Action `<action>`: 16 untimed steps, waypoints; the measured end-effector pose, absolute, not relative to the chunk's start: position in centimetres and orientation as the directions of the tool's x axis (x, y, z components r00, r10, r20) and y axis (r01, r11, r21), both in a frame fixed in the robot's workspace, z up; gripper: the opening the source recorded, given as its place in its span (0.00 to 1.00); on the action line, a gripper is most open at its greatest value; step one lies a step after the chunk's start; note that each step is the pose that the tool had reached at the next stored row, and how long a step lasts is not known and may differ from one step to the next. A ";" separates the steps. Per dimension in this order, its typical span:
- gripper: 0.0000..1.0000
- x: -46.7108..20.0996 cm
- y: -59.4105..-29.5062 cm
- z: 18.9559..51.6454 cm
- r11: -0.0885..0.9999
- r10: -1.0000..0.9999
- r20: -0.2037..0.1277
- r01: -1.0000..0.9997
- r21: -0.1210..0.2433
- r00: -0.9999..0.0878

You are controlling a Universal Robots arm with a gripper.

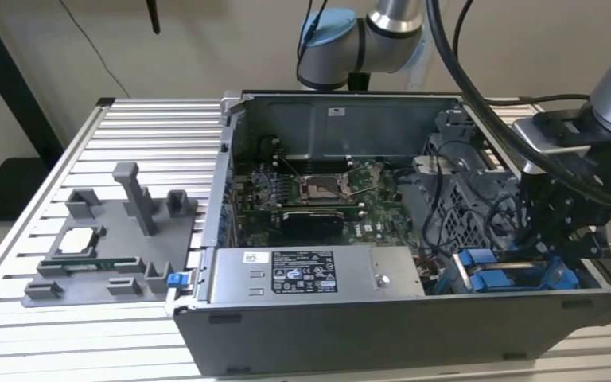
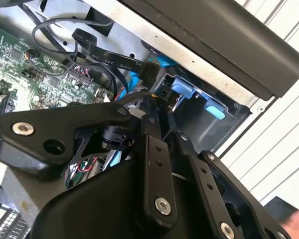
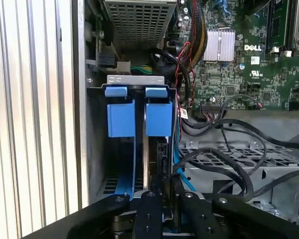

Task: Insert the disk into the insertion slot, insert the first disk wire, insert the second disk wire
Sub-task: 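Insert the first disk wire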

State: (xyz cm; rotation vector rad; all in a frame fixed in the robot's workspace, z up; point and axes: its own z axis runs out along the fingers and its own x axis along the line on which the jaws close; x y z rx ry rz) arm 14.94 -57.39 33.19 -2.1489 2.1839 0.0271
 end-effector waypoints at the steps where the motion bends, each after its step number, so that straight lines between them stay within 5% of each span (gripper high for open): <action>1: 0.00 14.9 -57.4 33.1 0.018 -0.998 -0.068 -0.999 -0.042 -0.015; 2: 1.00 14.9 -57.4 33.2 0.018 -0.998 -0.068 -0.999 -0.042 -0.015; 16: 1.00 14.9 -57.2 36.1 0.018 -0.997 -0.069 -0.999 -0.042 -0.015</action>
